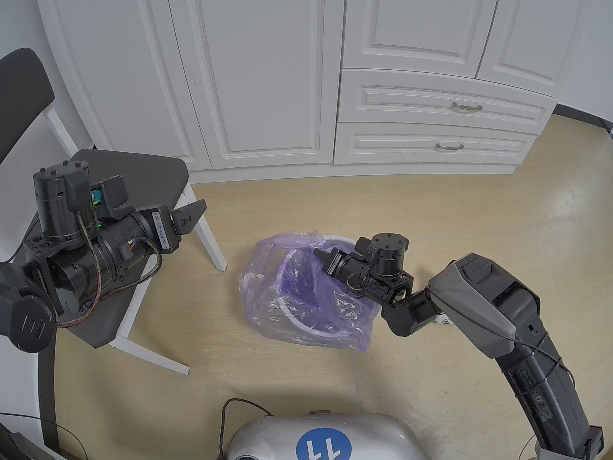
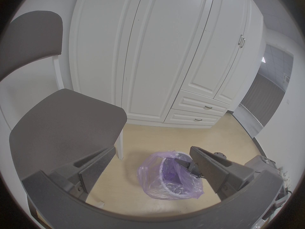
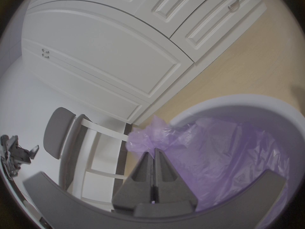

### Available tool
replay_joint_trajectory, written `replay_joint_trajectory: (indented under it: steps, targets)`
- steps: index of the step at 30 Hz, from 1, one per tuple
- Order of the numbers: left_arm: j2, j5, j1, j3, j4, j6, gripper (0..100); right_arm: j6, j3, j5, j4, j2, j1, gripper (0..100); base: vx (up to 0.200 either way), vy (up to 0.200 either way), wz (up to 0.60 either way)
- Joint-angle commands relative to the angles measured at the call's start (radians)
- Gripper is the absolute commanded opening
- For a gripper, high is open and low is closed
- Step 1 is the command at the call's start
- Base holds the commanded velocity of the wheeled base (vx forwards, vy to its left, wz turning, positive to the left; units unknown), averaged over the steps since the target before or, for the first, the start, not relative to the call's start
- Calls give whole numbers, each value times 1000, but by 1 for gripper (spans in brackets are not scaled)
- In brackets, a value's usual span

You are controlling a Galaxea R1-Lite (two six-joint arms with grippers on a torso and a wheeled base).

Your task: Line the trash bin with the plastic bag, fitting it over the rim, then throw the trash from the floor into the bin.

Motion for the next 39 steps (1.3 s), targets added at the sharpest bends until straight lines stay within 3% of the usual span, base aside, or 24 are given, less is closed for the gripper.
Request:
replay_joint_trajectory:
  steps: [1,9,15,32,37,39]
  targets:
    - [25,1,-2,-1,-1,1,100,-31,-64,-6,13,84,-15,0,0,0,0]
    - [39,1,-2,1,-1,-1,100,-50,-75,-9,15,98,-23,0,0,0,0]
    - [40,3,-5,-1,-3,-1,100,-100,-190,-10,74,164,-23,0,0,0,0]
    - [45,3,-2,-1,-27,33,100,-154,-216,-33,96,190,-17,0,0,0,0]
    - [45,17,2,-1,-53,30,100,-140,-201,-67,88,159,-8,0,0,0,0]
    - [48,18,2,-1,-53,30,100,-137,-159,-110,64,116,6,0,0,0,0]
